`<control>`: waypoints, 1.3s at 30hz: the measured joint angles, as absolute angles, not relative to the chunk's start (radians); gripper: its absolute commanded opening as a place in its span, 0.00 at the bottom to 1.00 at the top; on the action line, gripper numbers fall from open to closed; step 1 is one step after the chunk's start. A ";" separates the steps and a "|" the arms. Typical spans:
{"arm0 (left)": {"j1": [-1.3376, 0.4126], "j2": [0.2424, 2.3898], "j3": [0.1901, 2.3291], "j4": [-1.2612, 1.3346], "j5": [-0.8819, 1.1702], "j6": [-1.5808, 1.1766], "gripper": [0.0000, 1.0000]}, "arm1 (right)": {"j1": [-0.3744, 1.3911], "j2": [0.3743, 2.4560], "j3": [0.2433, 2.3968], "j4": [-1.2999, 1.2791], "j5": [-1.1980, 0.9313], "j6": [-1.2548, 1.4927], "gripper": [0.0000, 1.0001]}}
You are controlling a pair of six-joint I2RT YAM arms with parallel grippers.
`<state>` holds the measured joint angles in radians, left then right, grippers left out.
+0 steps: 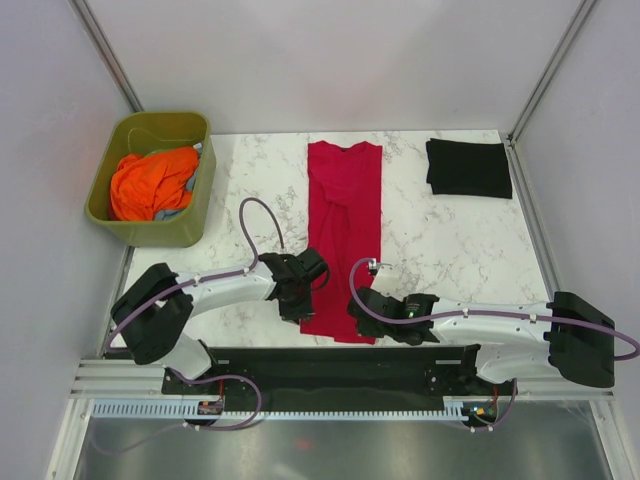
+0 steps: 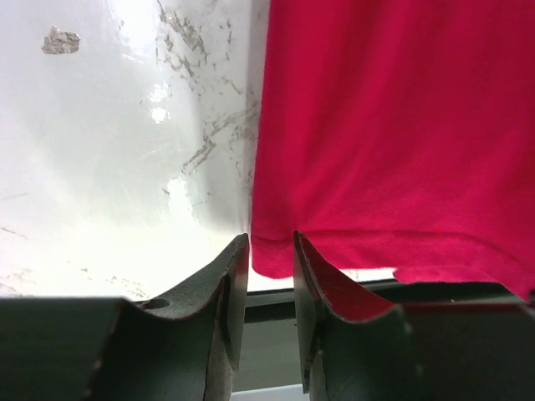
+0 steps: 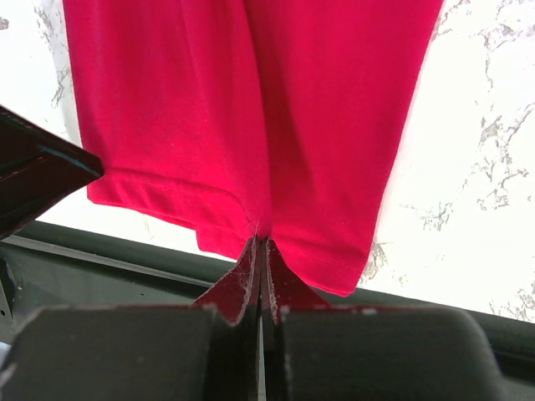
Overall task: Fold and stack the t-shirts
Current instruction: Fold the tshirt
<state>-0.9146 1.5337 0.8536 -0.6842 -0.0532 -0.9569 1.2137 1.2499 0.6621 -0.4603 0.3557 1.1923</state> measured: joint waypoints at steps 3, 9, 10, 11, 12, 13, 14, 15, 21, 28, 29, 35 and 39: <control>-0.919 1.506 0.873 -0.701 -0.061 -0.957 0.33 | 1.214 1.250 0.662 -0.458 0.356 1.192 0.00; -0.927 1.503 0.919 -0.703 -0.071 -0.957 0.31 | 1.214 1.250 0.662 -0.455 0.355 1.191 0.00; -0.929 1.509 0.924 -0.702 -0.072 -0.957 0.30 | 1.214 1.250 0.662 -0.455 0.356 1.190 0.00; -0.930 1.520 0.931 -0.702 -0.072 -0.957 0.30 | 1.214 1.250 0.661 -0.455 0.356 1.190 0.00; -0.930 1.535 0.937 -0.700 -0.073 -0.957 0.30 | 1.214 1.250 0.661 -0.455 0.356 1.190 0.00; -0.931 1.547 0.940 -0.699 -0.073 -0.957 0.30 | 1.214 1.250 0.661 -0.455 0.356 1.190 0.00; -0.932 1.564 0.941 -0.695 -0.072 -0.957 0.30 | 1.214 1.250 0.661 -0.454 0.355 1.190 0.00; -0.933 1.580 0.941 -0.692 -0.072 -0.957 0.30 | 1.214 1.250 0.659 -0.453 0.356 1.190 0.00; -0.937 1.652 0.951 -0.659 -0.060 -0.959 0.05 | 1.214 1.250 0.643 -0.446 0.356 1.190 0.00; -0.941 1.646 0.951 -0.656 -0.059 -0.961 0.02 | 1.214 1.228 0.628 -0.440 0.356 1.190 0.00; -0.942 1.643 0.951 -0.657 -0.059 -0.961 0.02 | 1.214 1.227 0.628 -0.439 0.356 1.190 0.00; -0.945 1.604 0.951 -0.671 -0.058 -0.961 0.04 | 1.214 1.230 0.628 -0.436 0.356 1.190 0.00; -0.945 1.594 0.951 -0.674 -0.057 -0.961 0.02 | 1.214 1.243 0.628 -0.430 0.355 1.190 0.00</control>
<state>-0.9447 1.5936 0.9508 -0.6739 -0.0570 -0.9607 1.2140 1.2427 0.6285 -0.4297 0.3553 1.1896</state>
